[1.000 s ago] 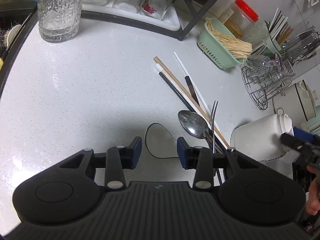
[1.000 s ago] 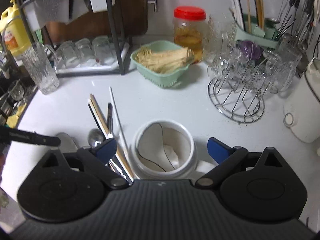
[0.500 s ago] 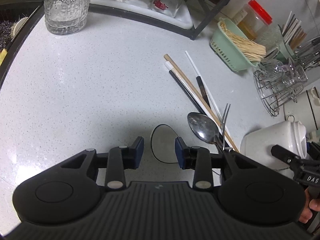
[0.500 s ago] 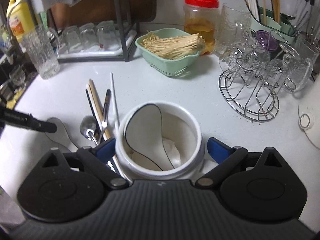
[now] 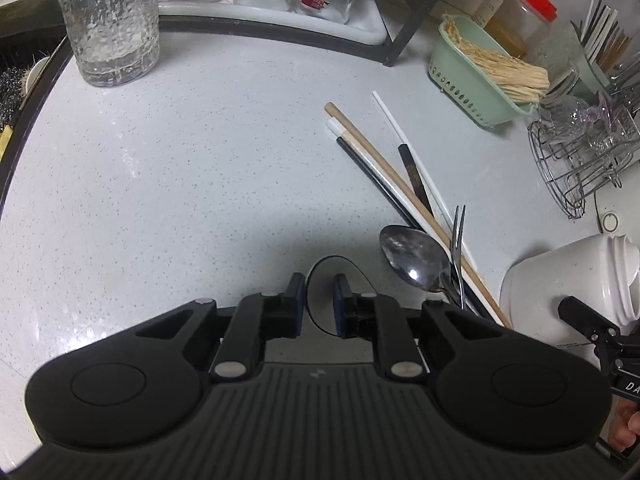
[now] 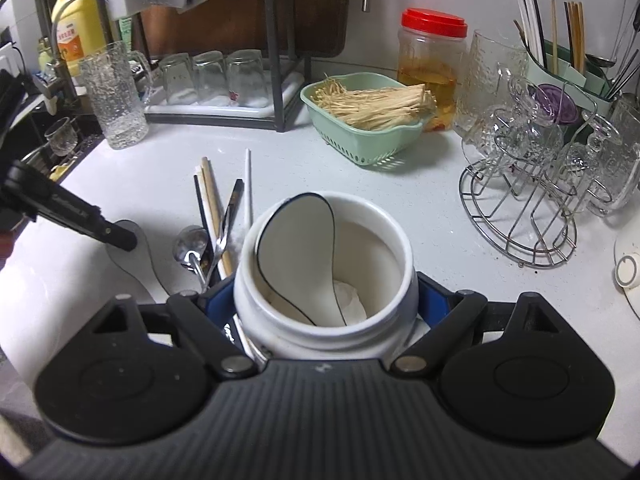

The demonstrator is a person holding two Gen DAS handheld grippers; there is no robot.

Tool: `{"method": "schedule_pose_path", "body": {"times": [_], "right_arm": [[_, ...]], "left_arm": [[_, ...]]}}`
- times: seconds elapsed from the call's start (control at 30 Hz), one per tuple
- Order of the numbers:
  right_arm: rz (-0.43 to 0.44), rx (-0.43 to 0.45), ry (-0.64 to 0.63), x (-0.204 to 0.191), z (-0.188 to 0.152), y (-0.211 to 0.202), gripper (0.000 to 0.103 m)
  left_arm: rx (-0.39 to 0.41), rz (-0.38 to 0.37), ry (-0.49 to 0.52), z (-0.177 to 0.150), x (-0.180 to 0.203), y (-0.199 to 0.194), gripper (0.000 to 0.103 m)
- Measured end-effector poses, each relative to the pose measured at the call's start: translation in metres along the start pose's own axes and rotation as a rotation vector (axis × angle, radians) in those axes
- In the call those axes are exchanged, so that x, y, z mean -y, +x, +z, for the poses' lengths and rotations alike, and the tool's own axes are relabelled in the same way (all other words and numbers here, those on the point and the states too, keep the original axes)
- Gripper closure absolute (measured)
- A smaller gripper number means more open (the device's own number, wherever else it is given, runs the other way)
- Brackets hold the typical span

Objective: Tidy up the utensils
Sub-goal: 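Grasp the second white ceramic spoon with the left tool, then lift the spoon over the mug and release it inside with left tool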

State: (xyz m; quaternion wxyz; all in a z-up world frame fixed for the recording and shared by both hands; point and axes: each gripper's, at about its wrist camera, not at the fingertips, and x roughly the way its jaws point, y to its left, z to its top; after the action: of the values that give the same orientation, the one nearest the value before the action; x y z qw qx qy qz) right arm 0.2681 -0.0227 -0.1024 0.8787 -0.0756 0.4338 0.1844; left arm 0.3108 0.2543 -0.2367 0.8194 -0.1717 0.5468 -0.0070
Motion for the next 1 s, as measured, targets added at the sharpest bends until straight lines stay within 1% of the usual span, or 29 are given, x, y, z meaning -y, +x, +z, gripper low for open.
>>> {"method": "schedule_pose_path", "body": {"times": [0.07,0.2,0.33,0.53,0.77,1.0], "right_arm": [[0.0,0.006,-0.004,0.0,-0.001,0.0,0.012],[0.001,0.024,-0.008,-0.001,-0.003,-0.001,0.012],[0.0,0.03,-0.006,-0.001,-0.003,-0.002,0.012],[0.0,0.038,-0.012,-0.001,-0.004,-0.003,0.012],[0.0,0.038,-0.013,-0.001,-0.004,-0.003,0.012],[0.0,0.041,-0.013,-0.001,-0.004,-0.003,0.012]], "left_arm": [[0.0,0.014,0.02,0.003,0.006,-0.001,0.09],[0.023,0.009,0.051,0.006,0.018,-0.01,0.094],[0.044,0.038,0.084,0.007,0.032,-0.021,0.096],[0.084,0.076,0.124,0.003,0.052,-0.037,0.097],[0.112,0.092,0.154,-0.003,0.072,-0.05,0.097],[0.149,0.103,0.184,0.005,0.088,-0.071,0.097]]}}
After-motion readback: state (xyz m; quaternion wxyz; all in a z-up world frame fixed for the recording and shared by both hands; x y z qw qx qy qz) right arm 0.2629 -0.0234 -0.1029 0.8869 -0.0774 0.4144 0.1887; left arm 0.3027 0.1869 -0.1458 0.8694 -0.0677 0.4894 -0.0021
